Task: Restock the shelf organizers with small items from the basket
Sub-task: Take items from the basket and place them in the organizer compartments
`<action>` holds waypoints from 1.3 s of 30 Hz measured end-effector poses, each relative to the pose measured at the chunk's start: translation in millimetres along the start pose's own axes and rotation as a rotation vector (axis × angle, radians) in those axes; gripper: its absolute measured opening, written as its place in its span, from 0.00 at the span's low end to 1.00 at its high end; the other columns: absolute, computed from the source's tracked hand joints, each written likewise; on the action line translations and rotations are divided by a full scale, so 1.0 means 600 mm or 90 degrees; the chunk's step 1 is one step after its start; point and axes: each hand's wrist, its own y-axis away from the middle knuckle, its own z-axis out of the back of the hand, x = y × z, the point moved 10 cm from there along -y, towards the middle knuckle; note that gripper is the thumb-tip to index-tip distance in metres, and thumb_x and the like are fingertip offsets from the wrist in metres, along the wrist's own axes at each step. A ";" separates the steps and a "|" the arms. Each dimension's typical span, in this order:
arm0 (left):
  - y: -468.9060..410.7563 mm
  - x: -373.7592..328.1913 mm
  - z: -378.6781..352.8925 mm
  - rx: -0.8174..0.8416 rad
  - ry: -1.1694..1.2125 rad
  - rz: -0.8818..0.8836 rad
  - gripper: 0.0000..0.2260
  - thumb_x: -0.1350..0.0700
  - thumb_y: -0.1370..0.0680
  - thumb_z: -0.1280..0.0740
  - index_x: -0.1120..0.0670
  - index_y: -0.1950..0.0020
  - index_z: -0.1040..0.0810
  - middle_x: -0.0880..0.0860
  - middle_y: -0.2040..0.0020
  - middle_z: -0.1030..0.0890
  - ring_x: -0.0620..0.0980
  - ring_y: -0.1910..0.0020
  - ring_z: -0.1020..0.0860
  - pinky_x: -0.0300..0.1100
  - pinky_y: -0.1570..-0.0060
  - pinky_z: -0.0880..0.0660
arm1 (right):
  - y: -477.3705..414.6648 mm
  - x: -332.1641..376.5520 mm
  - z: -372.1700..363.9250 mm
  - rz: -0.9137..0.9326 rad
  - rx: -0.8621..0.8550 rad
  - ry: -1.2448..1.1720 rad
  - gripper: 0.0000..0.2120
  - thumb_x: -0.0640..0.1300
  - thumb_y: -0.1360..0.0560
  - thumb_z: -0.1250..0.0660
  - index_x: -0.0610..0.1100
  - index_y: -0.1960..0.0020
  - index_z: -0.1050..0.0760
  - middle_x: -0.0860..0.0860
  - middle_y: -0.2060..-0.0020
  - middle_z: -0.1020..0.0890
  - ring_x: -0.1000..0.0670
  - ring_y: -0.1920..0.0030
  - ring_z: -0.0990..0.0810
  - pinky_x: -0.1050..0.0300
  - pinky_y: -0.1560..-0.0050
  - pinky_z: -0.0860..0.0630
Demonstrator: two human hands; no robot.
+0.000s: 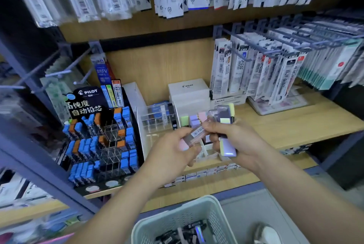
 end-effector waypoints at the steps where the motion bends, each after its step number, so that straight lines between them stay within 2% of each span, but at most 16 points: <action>1: -0.002 0.003 0.000 0.002 0.016 0.009 0.08 0.56 0.25 0.29 0.43 0.52 0.23 0.46 0.64 0.21 0.49 0.69 0.18 0.36 0.70 0.29 | -0.004 -0.001 0.002 -0.003 -0.002 -0.020 0.03 0.32 0.28 0.29 0.38 0.57 0.22 0.46 0.70 0.25 0.53 0.75 0.31 0.62 0.77 0.32; 4: -0.004 0.019 -0.004 0.031 0.081 0.059 0.06 0.59 0.25 0.29 0.49 0.52 0.23 0.50 0.66 0.20 0.50 0.69 0.18 0.34 0.72 0.29 | -0.017 -0.007 0.009 -0.019 -0.023 -0.092 0.05 0.32 0.28 0.31 0.35 0.52 0.22 0.44 0.66 0.25 0.53 0.74 0.31 0.63 0.77 0.32; 9: 0.002 0.042 -0.021 0.153 0.238 0.161 0.07 0.57 0.19 0.38 0.52 0.42 0.27 0.57 0.61 0.16 0.52 0.64 0.18 0.38 0.66 0.24 | -0.025 0.010 0.024 -0.012 -0.053 -0.147 0.01 0.32 0.27 0.32 0.36 0.56 0.23 0.46 0.70 0.24 0.53 0.74 0.29 0.64 0.78 0.32; 12: 0.001 0.050 -0.012 0.119 0.349 0.199 0.08 0.64 0.19 0.40 0.56 0.42 0.26 0.58 0.59 0.17 0.50 0.64 0.20 0.38 0.64 0.22 | -0.027 0.012 0.042 -0.018 -0.084 -0.192 0.04 0.33 0.26 0.33 0.39 0.57 0.25 0.46 0.70 0.25 0.53 0.74 0.29 0.64 0.78 0.31; 15: -0.004 0.054 -0.011 0.083 0.426 0.224 0.10 0.70 0.21 0.41 0.57 0.45 0.26 0.54 0.64 0.24 0.46 0.70 0.29 0.35 0.73 0.32 | -0.024 0.015 0.050 -0.023 -0.093 -0.225 0.05 0.33 0.25 0.35 0.40 0.58 0.26 0.47 0.71 0.24 0.53 0.74 0.29 0.65 0.78 0.32; 18: -0.012 0.043 -0.017 0.054 0.517 0.232 0.07 0.66 0.23 0.36 0.55 0.49 0.28 0.49 0.70 0.32 0.44 0.73 0.39 0.35 0.76 0.46 | -0.019 0.019 0.046 -0.028 -0.084 -0.244 0.06 0.34 0.24 0.35 0.40 0.59 0.26 0.48 0.71 0.24 0.53 0.73 0.28 0.66 0.77 0.31; 19: -0.016 0.036 -0.010 0.027 0.498 0.211 0.07 0.63 0.24 0.33 0.55 0.49 0.28 0.48 0.70 0.32 0.44 0.73 0.40 0.34 0.76 0.45 | -0.017 0.018 0.045 -0.037 -0.086 -0.257 0.06 0.34 0.24 0.35 0.40 0.60 0.26 0.48 0.71 0.24 0.53 0.73 0.28 0.66 0.77 0.31; 23: -0.026 -0.020 0.024 -0.067 0.203 0.022 0.16 0.62 0.28 0.27 0.48 0.44 0.24 0.48 0.70 0.32 0.43 0.73 0.35 0.31 0.73 0.33 | -0.009 0.009 0.048 -0.085 -0.096 -0.322 0.06 0.36 0.24 0.35 0.40 0.60 0.27 0.48 0.71 0.24 0.53 0.74 0.28 0.66 0.76 0.29; 26: -0.028 -0.052 0.029 -0.097 0.099 -0.053 0.11 0.61 0.30 0.26 0.50 0.51 0.20 0.41 0.71 0.27 0.39 0.75 0.32 0.26 0.72 0.36 | -0.007 -0.006 0.054 -0.133 -0.108 -0.340 0.06 0.36 0.24 0.35 0.41 0.59 0.29 0.47 0.72 0.26 0.53 0.76 0.29 0.67 0.77 0.29; 28: -0.031 -0.063 0.037 -0.121 0.042 -0.087 0.07 0.56 0.31 0.25 0.48 0.54 0.18 0.41 0.69 0.25 0.38 0.71 0.29 0.27 0.69 0.34 | -0.007 -0.016 0.060 -0.162 -0.117 -0.325 0.06 0.38 0.25 0.34 0.41 0.60 0.28 0.48 0.72 0.26 0.53 0.76 0.29 0.66 0.78 0.30; 30: -0.040 -0.070 0.051 -0.140 0.010 -0.110 0.04 0.50 0.31 0.27 0.48 0.59 0.17 0.44 0.68 0.24 0.38 0.68 0.29 0.31 0.67 0.32 | -0.010 -0.019 0.067 -0.165 -0.120 -0.268 0.08 0.42 0.26 0.30 0.42 0.61 0.26 0.48 0.69 0.25 0.53 0.75 0.30 0.65 0.79 0.31; 31: -0.045 -0.071 0.058 -0.148 -0.004 -0.116 0.07 0.48 0.30 0.29 0.51 0.60 0.17 0.48 0.68 0.25 0.39 0.70 0.31 0.31 0.69 0.34 | -0.012 -0.017 0.072 -0.155 -0.127 -0.236 0.09 0.44 0.26 0.29 0.42 0.61 0.25 0.48 0.68 0.24 0.53 0.75 0.30 0.64 0.79 0.31; 33: -0.060 -0.066 0.065 -0.143 -0.021 -0.094 0.10 0.50 0.26 0.30 0.56 0.58 0.16 0.56 0.68 0.26 0.41 0.73 0.34 0.31 0.74 0.38 | -0.015 -0.009 0.082 -0.126 -0.134 -0.183 0.09 0.45 0.28 0.27 0.42 0.61 0.25 0.45 0.65 0.21 0.52 0.75 0.29 0.64 0.78 0.30; 35: -0.079 -0.061 0.066 -0.126 -0.078 -0.074 0.07 0.53 0.23 0.33 0.52 0.57 0.16 0.59 0.68 0.26 0.42 0.74 0.35 0.32 0.75 0.39 | -0.016 0.003 0.090 -0.097 -0.134 -0.113 0.09 0.45 0.28 0.27 0.42 0.59 0.25 0.44 0.62 0.19 0.52 0.74 0.28 0.62 0.76 0.29; 37: -0.097 -0.049 0.066 -0.119 -0.128 -0.069 0.08 0.54 0.21 0.35 0.50 0.57 0.17 0.58 0.69 0.28 0.44 0.74 0.35 0.33 0.75 0.38 | -0.018 0.011 0.112 -0.075 -0.173 0.009 0.09 0.44 0.27 0.27 0.42 0.55 0.25 0.43 0.61 0.19 0.51 0.74 0.27 0.58 0.67 0.27; 39: -0.114 -0.035 0.062 -0.110 -0.183 -0.072 0.08 0.56 0.20 0.36 0.50 0.56 0.18 0.53 0.64 0.26 0.44 0.71 0.31 0.33 0.71 0.36 | -0.018 0.017 0.141 -0.066 -0.233 0.063 0.08 0.43 0.26 0.28 0.42 0.52 0.26 0.44 0.63 0.22 0.50 0.73 0.26 0.53 0.59 0.29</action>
